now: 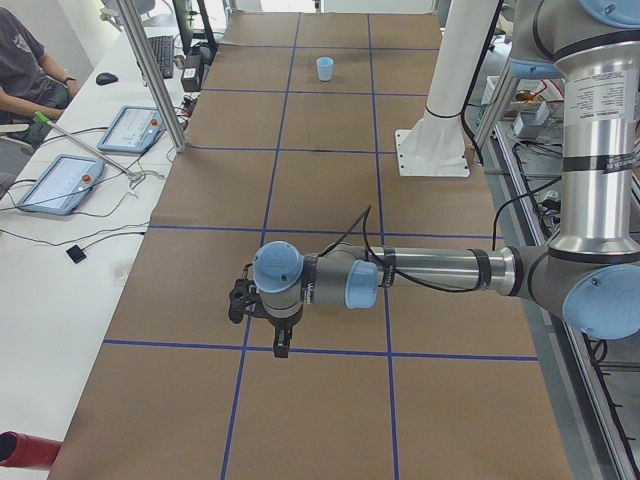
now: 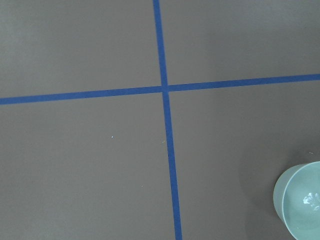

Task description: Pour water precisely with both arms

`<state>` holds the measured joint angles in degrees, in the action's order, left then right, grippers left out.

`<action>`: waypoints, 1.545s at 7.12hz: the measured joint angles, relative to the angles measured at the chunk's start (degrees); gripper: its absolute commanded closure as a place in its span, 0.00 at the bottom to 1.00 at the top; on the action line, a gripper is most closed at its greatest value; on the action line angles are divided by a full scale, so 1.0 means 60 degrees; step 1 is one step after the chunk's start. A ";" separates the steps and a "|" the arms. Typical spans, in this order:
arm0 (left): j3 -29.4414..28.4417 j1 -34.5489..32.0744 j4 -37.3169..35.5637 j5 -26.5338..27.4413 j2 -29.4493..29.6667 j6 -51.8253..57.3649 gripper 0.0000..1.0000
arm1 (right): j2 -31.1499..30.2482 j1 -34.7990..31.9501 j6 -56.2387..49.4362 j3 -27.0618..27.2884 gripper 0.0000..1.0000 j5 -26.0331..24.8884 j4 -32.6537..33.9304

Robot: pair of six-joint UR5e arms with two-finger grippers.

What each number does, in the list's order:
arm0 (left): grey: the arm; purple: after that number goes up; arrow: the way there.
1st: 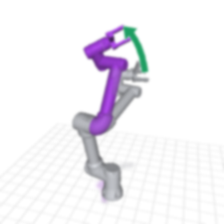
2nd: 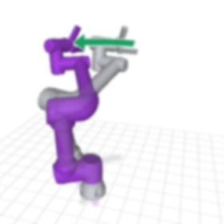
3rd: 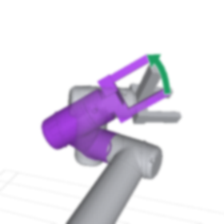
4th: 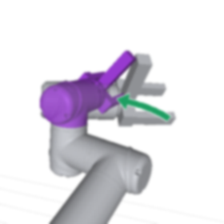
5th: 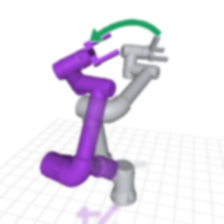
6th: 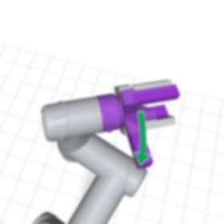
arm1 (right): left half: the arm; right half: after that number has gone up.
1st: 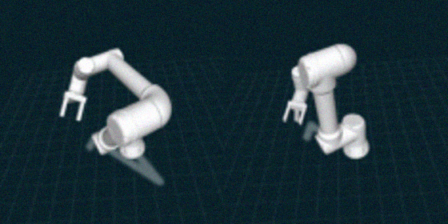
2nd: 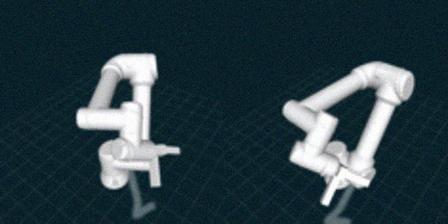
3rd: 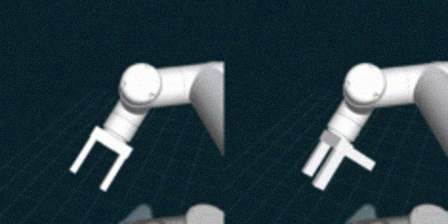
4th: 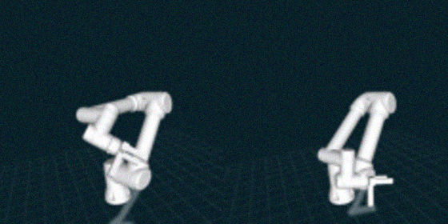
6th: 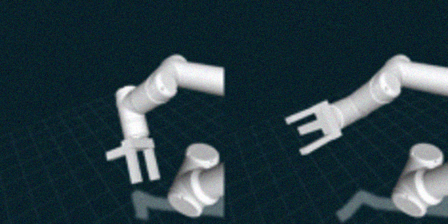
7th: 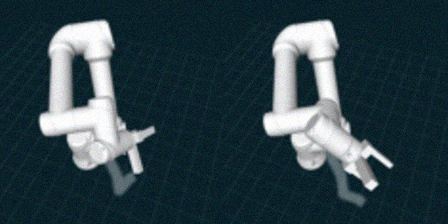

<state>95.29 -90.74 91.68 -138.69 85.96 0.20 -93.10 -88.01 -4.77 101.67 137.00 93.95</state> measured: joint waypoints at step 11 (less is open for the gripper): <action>0.0621 0.0050 -0.0360 0.0165 -0.0132 -0.0570 0.00 | -0.0346 0.0023 0.0048 -0.0271 0.00 -0.0385 -0.0128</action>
<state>99.01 -90.44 89.52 -137.70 85.17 -3.22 -95.17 -87.88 -4.48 100.04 134.68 93.19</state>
